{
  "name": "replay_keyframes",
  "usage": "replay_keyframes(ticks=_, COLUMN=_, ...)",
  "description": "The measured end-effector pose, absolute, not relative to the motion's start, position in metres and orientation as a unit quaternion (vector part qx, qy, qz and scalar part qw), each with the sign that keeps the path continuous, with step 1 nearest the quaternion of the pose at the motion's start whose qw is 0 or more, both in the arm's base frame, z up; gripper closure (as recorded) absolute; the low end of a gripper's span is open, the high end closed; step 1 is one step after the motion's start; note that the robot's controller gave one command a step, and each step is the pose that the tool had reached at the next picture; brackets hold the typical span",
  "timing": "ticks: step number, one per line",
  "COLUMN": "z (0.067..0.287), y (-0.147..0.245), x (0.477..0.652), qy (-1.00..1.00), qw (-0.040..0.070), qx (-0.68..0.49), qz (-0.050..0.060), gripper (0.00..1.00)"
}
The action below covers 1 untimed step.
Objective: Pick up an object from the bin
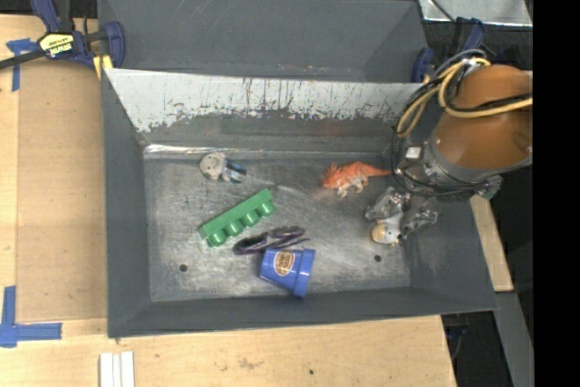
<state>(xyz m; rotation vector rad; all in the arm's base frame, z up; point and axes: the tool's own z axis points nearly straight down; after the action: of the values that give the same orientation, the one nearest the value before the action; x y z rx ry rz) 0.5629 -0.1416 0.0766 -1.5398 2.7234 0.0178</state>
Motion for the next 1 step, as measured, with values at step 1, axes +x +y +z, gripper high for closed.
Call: replay_keyframes(ticks=1, z=0.083, y=-0.1417, x=0.5616, qy=0.87, qw=0.004, qx=-0.493, qz=0.004, gripper=1.0)
